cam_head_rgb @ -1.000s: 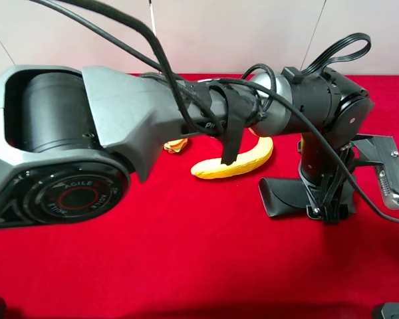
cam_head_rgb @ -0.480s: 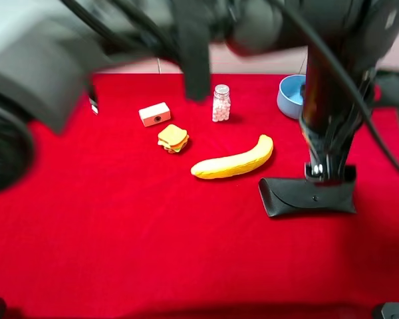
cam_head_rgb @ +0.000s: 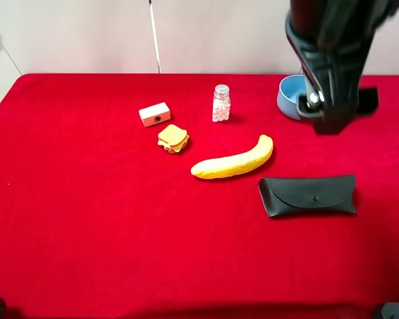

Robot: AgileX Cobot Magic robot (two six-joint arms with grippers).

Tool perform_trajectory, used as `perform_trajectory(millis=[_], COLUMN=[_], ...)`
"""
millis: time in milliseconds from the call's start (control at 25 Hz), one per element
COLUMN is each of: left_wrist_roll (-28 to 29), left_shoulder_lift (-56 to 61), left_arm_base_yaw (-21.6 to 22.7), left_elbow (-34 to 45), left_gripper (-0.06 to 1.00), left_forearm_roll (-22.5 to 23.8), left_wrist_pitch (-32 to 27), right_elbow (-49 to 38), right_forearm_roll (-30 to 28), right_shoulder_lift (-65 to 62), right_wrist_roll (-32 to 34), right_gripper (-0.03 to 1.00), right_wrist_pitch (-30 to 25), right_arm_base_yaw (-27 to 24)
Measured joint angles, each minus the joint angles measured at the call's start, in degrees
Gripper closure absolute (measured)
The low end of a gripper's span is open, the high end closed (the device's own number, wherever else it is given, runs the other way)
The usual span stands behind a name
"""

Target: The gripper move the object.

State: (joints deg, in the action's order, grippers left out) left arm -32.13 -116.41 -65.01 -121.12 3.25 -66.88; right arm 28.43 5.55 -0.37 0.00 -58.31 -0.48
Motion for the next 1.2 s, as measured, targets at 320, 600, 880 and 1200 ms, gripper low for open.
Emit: perform_trajectory(millis=[320, 600, 880, 1200], left_wrist_roll=[4.4, 16.0, 20.4, 25.5], left_shoulder_lift=[13.7, 26.3, 39.4, 53.2], left_arm_base_yaw=[0.6, 6.2, 15.4, 28.6], left_elbow=[14.9, 31.5, 47.6, 65.6], left_gripper=[-0.05, -0.05, -0.05, -0.05], left_forearm_roll=[4.0, 4.2, 4.2, -3.2], left_wrist_pitch=[0.0, 0.1, 0.1, 1.2], right_elbow=[0.0, 0.0, 0.0, 0.0], right_forearm_roll=[0.0, 0.0, 0.1, 0.1], right_shoulder_lift=[0.0, 0.0, 0.0, 0.0], right_wrist_roll=[0.0, 0.0, 0.0, 0.0], right_gripper=[0.27, 0.27, 0.27, 0.27], right_wrist_pitch=[0.0, 0.0, 0.0, 0.0], right_arm_base_yaw=[0.0, 0.0, 0.0, 0.0])
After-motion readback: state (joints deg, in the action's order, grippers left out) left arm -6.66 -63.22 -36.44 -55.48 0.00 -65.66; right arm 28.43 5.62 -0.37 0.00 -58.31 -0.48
